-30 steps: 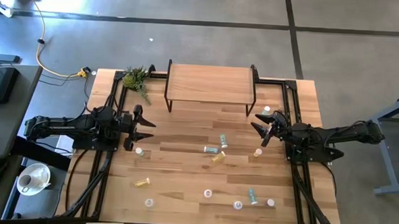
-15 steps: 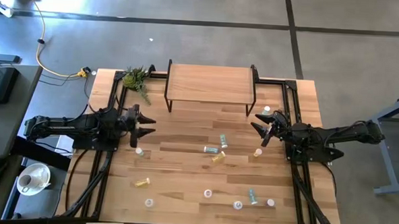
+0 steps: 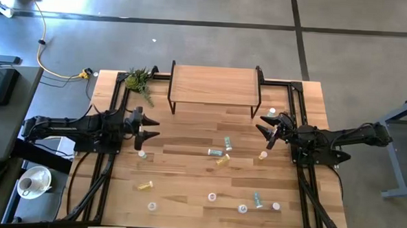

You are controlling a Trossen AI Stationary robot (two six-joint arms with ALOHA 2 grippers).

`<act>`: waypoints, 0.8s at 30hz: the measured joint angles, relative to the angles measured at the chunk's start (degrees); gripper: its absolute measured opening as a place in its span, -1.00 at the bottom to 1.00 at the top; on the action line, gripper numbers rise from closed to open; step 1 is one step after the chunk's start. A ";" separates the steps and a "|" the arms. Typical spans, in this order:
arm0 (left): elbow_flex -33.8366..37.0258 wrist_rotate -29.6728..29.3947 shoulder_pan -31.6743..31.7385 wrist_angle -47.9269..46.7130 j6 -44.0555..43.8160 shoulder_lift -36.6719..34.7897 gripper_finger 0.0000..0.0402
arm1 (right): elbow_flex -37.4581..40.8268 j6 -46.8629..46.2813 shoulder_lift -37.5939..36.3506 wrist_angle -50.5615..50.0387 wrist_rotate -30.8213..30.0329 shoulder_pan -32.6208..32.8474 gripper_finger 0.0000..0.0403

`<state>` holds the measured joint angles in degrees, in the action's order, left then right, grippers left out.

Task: Pick and place medicine bottles onto shelf by color
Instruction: Put the bottom green pill bottle on the shelf

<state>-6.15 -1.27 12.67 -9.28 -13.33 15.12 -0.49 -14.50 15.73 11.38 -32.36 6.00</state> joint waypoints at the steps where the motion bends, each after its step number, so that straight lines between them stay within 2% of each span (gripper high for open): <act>1: -0.71 0.22 0.00 -0.04 0.28 0.39 0.11 | 0.00 -0.02 0.00 -0.02 0.02 0.00 0.10; 7: -8.48 0.56 0.00 -6.85 1.90 4.35 0.09 | 0.00 -0.02 0.00 0.00 0.02 0.00 0.10; 15: -19.26 3.20 -0.02 -9.94 0.02 13.08 0.09 | 0.01 -0.01 0.00 -0.01 0.00 -0.01 0.10; 24: -37.44 3.62 -0.02 -32.72 -1.98 22.25 0.09 | 0.00 -0.01 0.00 -0.01 0.01 0.00 0.10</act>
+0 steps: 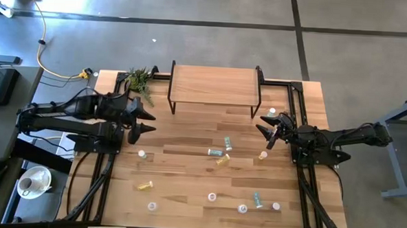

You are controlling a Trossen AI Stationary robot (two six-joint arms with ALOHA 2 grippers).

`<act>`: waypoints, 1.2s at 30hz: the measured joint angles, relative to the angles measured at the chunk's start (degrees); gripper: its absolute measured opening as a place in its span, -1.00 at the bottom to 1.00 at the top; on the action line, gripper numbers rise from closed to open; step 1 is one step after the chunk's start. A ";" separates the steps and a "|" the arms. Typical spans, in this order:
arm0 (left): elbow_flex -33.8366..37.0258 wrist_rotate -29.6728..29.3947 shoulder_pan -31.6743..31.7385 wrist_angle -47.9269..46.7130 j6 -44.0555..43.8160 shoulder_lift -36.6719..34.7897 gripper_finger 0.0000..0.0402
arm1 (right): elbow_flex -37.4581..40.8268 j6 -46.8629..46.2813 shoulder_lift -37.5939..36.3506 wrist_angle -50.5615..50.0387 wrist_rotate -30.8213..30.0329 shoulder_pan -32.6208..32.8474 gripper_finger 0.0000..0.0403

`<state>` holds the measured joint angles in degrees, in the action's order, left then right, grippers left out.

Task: Pick and place medicine bottles onto shelf by color
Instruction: Put the bottom green pill bottle on the shelf

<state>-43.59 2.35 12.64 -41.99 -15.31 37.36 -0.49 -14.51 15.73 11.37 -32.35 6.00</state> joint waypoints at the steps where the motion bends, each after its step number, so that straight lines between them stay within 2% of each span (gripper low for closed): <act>1: -1.95 0.00 0.00 -2.71 -0.73 0.86 0.09 | 0.01 0.00 0.01 0.00 0.01 -0.01 0.10; 6: -9.00 -0.01 -0.35 -13.96 -3.30 3.82 0.09 | 0.01 -0.01 0.00 0.00 0.00 -0.01 0.10; 14: -9.51 -1.43 -6.33 -21.45 -10.13 5.03 0.09 | 0.02 -0.01 0.02 0.01 -0.01 -0.02 0.10; 24: -5.68 -8.12 -15.81 -21.71 -17.44 7.27 0.09 | 0.00 -0.01 0.01 0.01 0.01 -0.01 0.10; 30: -3.11 -8.67 -19.12 -21.66 -27.76 10.25 0.09 | 0.00 -0.01 0.02 -0.01 0.01 0.00 0.10; 36: -2.24 -9.25 -22.12 -21.71 -32.02 15.15 0.09 | 0.00 -0.01 0.00 0.01 0.01 0.00 0.10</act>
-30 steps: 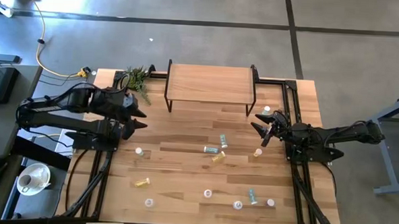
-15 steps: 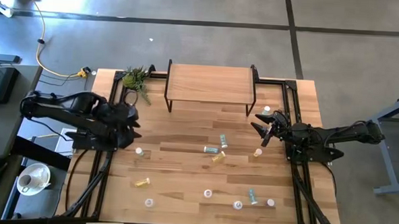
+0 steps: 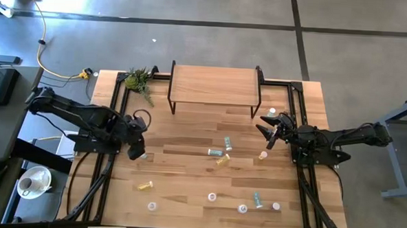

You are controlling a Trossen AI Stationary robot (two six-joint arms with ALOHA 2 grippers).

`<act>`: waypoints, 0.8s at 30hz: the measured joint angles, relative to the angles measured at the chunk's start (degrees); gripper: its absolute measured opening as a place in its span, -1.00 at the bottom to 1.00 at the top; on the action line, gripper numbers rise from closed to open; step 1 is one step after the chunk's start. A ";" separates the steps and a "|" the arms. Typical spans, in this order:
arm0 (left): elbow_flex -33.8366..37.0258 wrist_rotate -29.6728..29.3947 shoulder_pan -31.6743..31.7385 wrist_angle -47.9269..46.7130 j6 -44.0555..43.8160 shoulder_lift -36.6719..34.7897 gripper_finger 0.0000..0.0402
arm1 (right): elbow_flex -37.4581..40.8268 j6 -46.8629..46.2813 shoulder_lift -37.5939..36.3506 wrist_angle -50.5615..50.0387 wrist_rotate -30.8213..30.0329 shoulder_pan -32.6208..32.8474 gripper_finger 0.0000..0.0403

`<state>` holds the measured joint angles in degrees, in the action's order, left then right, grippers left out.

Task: Pick and place medicine bottles onto shelf by color
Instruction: Put the bottom green pill bottle on the shelf

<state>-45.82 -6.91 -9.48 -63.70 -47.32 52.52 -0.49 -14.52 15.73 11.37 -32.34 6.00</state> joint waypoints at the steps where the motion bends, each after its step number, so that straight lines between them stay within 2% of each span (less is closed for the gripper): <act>1: 0.00 -0.01 -0.36 0.00 -0.59 0.86 0.09 | 0.02 0.02 0.00 -0.02 0.00 -0.02 0.10; 18: 0.00 -0.82 -4.69 -2.47 -13.68 11.55 0.09 | 0.00 0.02 0.02 0.01 0.00 -0.02 0.10; 24: 0.00 -0.78 -6.97 -2.52 -15.48 14.23 0.09 | 0.00 0.00 0.00 0.01 0.00 -0.01 0.10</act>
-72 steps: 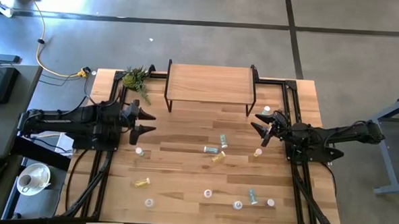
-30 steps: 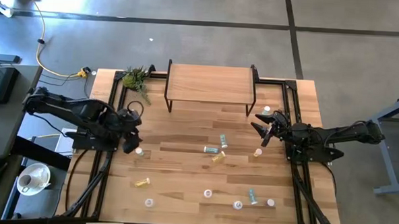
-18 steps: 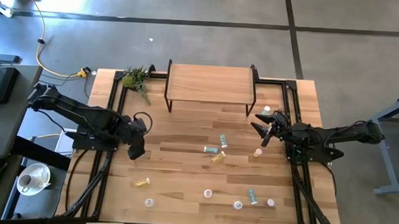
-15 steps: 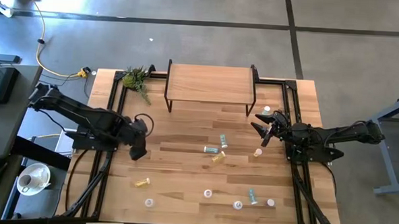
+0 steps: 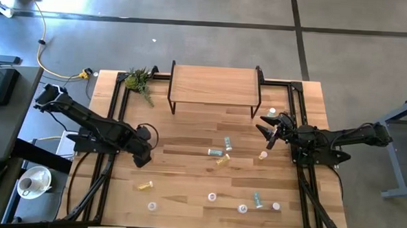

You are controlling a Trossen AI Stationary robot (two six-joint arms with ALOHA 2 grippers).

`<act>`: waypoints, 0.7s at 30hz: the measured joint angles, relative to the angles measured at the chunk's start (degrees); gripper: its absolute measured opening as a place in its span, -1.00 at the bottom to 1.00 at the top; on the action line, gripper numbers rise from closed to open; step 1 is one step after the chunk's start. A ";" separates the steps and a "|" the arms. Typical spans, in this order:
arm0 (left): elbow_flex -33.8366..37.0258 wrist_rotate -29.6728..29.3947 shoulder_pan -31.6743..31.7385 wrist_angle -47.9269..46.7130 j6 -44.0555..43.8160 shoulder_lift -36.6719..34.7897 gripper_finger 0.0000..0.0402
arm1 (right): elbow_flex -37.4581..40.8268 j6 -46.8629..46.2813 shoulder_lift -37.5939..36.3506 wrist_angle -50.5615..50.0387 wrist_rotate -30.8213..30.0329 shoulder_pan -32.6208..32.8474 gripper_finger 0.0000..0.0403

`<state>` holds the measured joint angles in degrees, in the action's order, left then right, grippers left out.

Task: Pick and place medicine bottles onto shelf by color
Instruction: Put the bottom green pill bottle on the shelf

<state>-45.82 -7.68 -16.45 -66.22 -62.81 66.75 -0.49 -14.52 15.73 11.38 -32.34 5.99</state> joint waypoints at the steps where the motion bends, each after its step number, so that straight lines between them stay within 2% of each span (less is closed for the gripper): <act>1: 0.00 0.00 -0.33 -0.01 -0.37 0.56 0.09 | 0.00 0.00 0.00 -0.02 0.00 -0.01 0.10; 21: 0.02 0.57 -2.42 2.46 -1.48 8.27 0.09 | 0.02 0.00 0.00 -0.02 0.00 -0.01 0.10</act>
<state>-45.80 -7.11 -18.87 -63.76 -64.29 75.02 -0.47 -14.52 15.73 11.36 -32.34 5.98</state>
